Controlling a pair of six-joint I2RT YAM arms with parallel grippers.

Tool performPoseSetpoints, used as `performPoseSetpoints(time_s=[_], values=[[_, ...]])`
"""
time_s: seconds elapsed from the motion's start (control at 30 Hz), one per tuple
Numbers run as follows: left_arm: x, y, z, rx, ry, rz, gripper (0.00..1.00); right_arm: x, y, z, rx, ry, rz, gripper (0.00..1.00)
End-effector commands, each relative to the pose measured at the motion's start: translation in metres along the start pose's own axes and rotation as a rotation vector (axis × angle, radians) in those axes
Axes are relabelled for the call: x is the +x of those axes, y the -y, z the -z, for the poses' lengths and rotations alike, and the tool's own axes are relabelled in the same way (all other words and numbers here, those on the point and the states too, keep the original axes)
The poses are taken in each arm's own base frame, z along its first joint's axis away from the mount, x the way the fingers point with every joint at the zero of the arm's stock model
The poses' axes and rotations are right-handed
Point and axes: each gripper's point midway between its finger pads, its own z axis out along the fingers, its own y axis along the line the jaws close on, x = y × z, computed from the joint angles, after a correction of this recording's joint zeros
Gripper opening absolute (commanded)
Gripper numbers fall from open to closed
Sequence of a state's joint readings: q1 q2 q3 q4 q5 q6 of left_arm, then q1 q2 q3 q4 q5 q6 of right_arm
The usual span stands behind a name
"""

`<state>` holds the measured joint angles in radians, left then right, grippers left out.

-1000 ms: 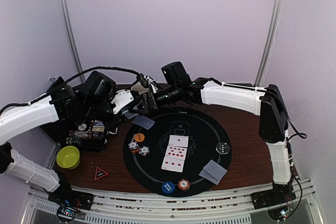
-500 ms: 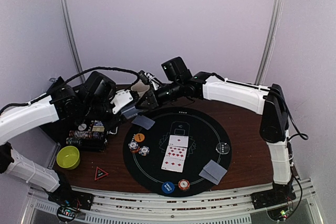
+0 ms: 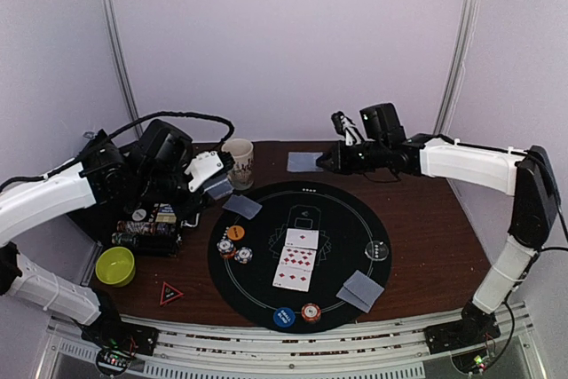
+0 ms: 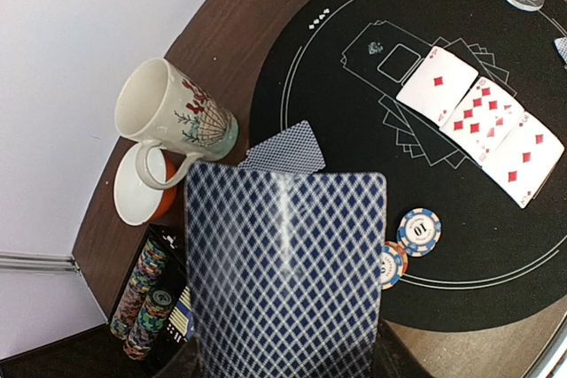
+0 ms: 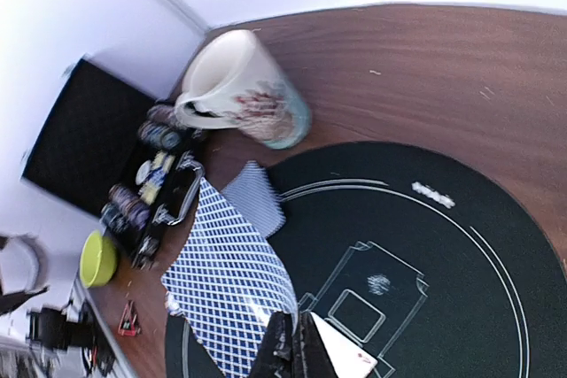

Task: Distribute texas hold em gaming equipment
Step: Place the poker card in the community card area.

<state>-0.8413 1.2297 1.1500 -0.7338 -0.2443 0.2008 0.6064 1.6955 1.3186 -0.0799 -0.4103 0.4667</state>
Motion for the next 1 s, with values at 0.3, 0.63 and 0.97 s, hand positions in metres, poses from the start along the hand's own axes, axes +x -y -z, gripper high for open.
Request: performPoseSetpoints(time_s=[0.3, 0.63, 0.97], values=[[-0.011, -0.004, 0.005, -0.015, 0.061, 0.019, 0.47, 0.095, 0.065, -0.081, 0.008, -0.051, -0.305, 0.0], [-0.008, -0.004, 0.005, -0.02, 0.054, 0.017, 0.47, 0.122, 0.097, -0.091, 0.132, -0.149, -0.243, 0.0], [-0.008, -0.005, 0.006, -0.022, 0.055, 0.017, 0.47, 0.138, 0.111, -0.089, 0.197, -0.209, -0.24, 0.0]])
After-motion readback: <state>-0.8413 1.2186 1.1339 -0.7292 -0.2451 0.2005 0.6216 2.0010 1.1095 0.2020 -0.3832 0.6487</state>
